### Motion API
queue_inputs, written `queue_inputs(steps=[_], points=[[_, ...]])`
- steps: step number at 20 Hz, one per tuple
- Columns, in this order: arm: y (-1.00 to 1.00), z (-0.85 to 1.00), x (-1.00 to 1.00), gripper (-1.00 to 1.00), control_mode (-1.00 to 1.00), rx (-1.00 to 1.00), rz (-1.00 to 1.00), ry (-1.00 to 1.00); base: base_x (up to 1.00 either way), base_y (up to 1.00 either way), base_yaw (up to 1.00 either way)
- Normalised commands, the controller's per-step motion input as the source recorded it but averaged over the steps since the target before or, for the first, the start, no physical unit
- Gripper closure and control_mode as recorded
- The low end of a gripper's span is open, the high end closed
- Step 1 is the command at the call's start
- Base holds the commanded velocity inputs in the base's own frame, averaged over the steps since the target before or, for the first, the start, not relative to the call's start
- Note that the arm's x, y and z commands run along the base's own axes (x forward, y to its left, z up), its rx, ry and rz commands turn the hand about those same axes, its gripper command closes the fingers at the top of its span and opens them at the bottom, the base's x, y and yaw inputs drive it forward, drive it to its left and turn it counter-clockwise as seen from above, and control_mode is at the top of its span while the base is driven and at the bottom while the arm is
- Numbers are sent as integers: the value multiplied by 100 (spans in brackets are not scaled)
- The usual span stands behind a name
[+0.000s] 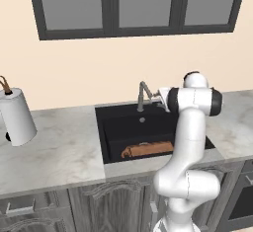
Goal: Turn on the sink faucet with hot water and rinse the cutting board for ten seconds, then turn off the faucet. Push the cutting board to reach the water if necessary.
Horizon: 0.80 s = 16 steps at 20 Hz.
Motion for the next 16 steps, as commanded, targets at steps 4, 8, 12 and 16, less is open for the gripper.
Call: queue_inputs(steps=[4,8,12,16], points=[[-14,0,-29,-100,-100,0,0,-2,0,0,0],[-1,0,-29,-100,-100,0,0,-9,0,0,0],[0,0,-23,-100,-100,0,2,-13,0,0,0],[0,0,-1,-100,-100,0,0,-7,0,0,0]])
